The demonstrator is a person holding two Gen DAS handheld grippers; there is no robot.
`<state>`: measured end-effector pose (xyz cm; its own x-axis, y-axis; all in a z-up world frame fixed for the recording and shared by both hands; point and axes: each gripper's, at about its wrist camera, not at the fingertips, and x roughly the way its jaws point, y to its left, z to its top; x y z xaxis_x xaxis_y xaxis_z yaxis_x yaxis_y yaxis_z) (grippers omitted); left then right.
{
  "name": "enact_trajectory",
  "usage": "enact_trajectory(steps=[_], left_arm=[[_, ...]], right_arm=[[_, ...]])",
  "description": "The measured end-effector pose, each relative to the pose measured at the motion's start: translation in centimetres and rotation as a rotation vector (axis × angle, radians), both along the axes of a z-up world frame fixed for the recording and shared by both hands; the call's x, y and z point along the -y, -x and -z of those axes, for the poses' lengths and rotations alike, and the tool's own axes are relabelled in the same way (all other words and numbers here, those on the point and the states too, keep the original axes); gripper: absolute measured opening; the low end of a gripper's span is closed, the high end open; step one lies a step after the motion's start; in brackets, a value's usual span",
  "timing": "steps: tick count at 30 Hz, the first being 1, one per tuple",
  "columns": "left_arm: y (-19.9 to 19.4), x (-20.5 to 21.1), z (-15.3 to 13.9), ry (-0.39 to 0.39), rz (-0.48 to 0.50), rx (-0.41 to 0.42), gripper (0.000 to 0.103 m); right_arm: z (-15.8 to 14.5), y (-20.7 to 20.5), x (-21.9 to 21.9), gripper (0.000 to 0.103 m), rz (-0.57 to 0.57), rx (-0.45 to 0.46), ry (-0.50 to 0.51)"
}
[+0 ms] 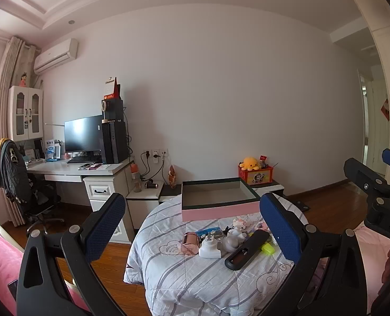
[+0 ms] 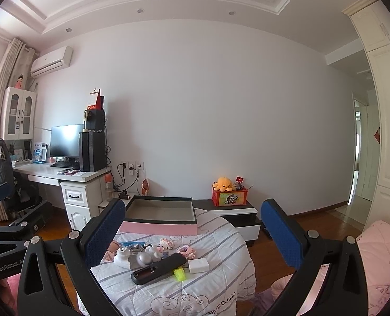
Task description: Organize rigid objects
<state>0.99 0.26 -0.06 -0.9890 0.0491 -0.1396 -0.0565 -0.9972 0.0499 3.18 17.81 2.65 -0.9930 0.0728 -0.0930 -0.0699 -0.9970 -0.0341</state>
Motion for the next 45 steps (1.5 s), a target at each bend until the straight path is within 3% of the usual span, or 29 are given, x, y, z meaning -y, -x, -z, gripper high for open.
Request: enact_trajectory(steps=[24, 45], left_arm=[[-0.6, 0.5, -0.7, -0.001, -0.006, -0.006, 0.103], [1.5, 0.3, -0.4, -0.008, -0.027, 0.001, 0.103]], right_arm=[[-0.2, -0.1, 0.2, 0.103, -0.005, -0.007, -0.011], [0.1, 1.3, 0.2, 0.103, -0.024, 0.02, -0.004]])
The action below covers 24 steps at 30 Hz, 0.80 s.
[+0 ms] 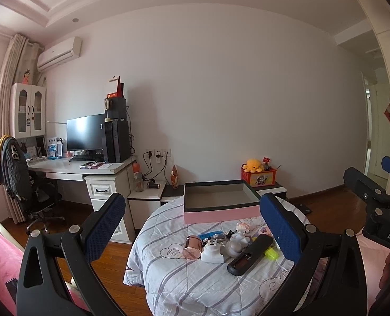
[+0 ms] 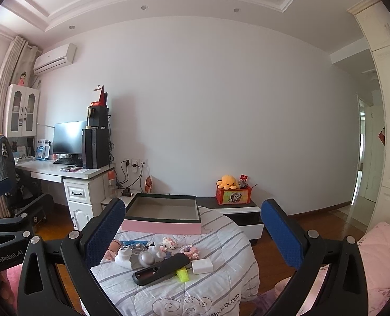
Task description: Organize rigid objects
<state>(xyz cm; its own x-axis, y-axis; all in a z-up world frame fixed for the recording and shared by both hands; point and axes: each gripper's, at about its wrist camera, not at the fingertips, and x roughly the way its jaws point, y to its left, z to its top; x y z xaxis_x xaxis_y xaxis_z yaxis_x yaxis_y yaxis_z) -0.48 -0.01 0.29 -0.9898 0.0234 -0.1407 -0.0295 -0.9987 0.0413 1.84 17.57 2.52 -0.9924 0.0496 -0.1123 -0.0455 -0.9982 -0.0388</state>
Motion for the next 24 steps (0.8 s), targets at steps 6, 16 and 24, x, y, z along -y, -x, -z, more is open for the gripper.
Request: enact_trajectory(steps=[6, 16, 24], left_arm=[[1.3, -0.2, 0.1, 0.015, -0.023, -0.003, 0.103], [4.1, -0.7, -0.1, 0.033, -0.031, 0.0, 0.103], [6.7, -0.8, 0.4, 0.014, -0.033, 0.034, 0.103]], right_arm=[[0.2, 1.3, -0.1, 0.103, -0.01, -0.005, 0.002], [0.2, 4.4, 0.0, 0.103, -0.019, 0.014, 0.001], [0.5, 7.0, -0.4, 0.103, -0.027, 0.047, 0.011]])
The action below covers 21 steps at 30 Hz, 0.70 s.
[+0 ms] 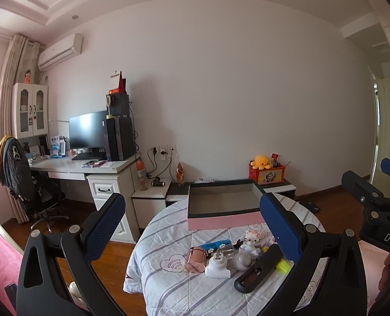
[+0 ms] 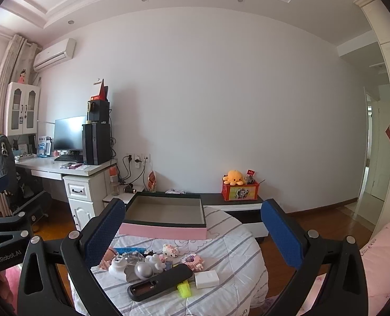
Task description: Organize rigid objects
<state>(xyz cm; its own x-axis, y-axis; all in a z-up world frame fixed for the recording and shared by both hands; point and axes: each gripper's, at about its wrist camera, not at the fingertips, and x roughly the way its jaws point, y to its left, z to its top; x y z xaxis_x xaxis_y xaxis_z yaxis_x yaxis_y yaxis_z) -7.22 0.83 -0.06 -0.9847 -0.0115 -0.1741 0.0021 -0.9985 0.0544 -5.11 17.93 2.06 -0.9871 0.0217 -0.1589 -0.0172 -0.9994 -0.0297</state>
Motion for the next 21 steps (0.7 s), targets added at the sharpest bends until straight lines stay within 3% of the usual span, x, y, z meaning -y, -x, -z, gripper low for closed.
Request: enact_trajectory(steps=[12, 21], left_arm=[[5.2, -0.1, 2.9, 0.006, -0.004, 0.09, 0.103], [9.3, 2.0, 7.5, -0.014, -0.006, 0.214, 0.103]], right_arm=[[2.9, 5.1, -1.4, 0.103, -0.016, 0.103, 0.029], [7.2, 9.2, -2.9, 0.103, -0.027, 0.219, 0.042]])
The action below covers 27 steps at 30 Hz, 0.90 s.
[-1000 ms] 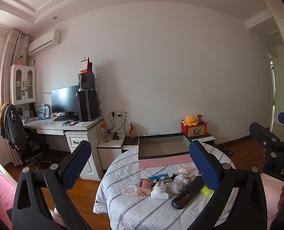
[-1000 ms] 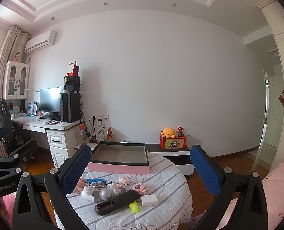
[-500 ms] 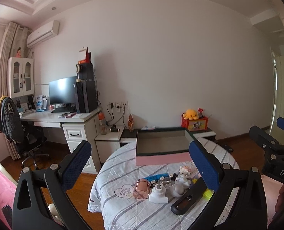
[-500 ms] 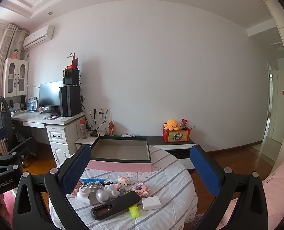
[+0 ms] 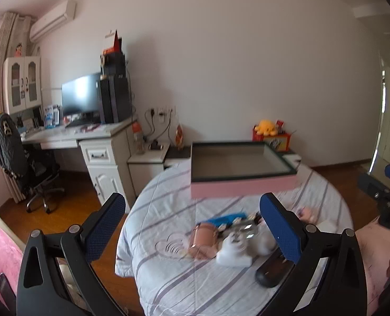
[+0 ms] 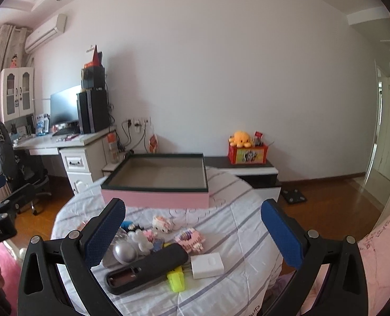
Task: Organize rigid objects
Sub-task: 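Grasp the white plug charger with the left tool while the right tool grasps the white square charger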
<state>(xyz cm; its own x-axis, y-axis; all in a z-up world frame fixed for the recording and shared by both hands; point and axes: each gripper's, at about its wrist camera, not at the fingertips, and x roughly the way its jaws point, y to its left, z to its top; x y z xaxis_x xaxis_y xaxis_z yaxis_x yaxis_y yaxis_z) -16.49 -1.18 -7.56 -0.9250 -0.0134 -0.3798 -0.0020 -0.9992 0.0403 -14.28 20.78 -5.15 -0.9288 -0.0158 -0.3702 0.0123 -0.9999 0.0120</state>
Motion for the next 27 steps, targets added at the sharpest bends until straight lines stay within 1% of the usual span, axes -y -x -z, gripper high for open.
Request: enact_trajectory(steps=[3, 6, 7, 9, 11, 18, 20, 21, 23, 25, 27], left_arm=[[1.5, 0.5, 2.6, 0.013, -0.003, 0.083, 0.103], [2.6, 0.7, 4.7, -0.006, 0.003, 0.144, 0.103], [2.9, 0.5, 5.6, -0.018, 0.028, 0.169, 0.103], [3.5, -0.2, 6.6, -0.018, 0.059, 0.194, 0.103], [4.3, -1.2, 7.5, 0.005, 0.081, 0.221, 0.103], [6.6, -4.0, 9.8, 0.065, 0.108, 0.261, 0.102], [6.9, -4.3, 10.0, 0.072, 0.117, 0.267, 0.097], [7.0, -4.4, 10.1, 0.073, 0.12, 0.268, 0.09], [7.4, -4.8, 10.5, 0.093, 0.129, 0.283, 0.088], [7.6, -5.1, 10.7, 0.136, 0.111, 0.274, 0.08], [7.8, -5.0, 10.8, 0.144, 0.112, 0.274, 0.08]], right_arm=[[1.8, 1.2, -0.5, 0.103, -0.004, 0.046, 0.006], [3.8, 2.4, -0.9, 0.103, -0.004, 0.097, -0.003], [4.5, 2.8, -0.9, 0.103, -0.005, 0.115, -0.005], [5.4, 3.3, -1.2, 0.103, -0.005, 0.142, -0.005], [6.5, 3.9, -1.4, 0.103, -0.005, 0.171, -0.011], [9.2, 5.5, -2.5, 0.103, -0.002, 0.236, -0.009], [9.6, 5.8, -2.8, 0.103, -0.004, 0.246, -0.009], [9.6, 5.9, -2.9, 0.103, -0.005, 0.249, -0.009], [9.9, 6.1, -3.3, 0.103, -0.011, 0.255, -0.002], [10.3, 6.4, -3.5, 0.103, -0.023, 0.26, 0.008], [10.5, 6.6, -3.7, 0.103, -0.03, 0.265, 0.011]])
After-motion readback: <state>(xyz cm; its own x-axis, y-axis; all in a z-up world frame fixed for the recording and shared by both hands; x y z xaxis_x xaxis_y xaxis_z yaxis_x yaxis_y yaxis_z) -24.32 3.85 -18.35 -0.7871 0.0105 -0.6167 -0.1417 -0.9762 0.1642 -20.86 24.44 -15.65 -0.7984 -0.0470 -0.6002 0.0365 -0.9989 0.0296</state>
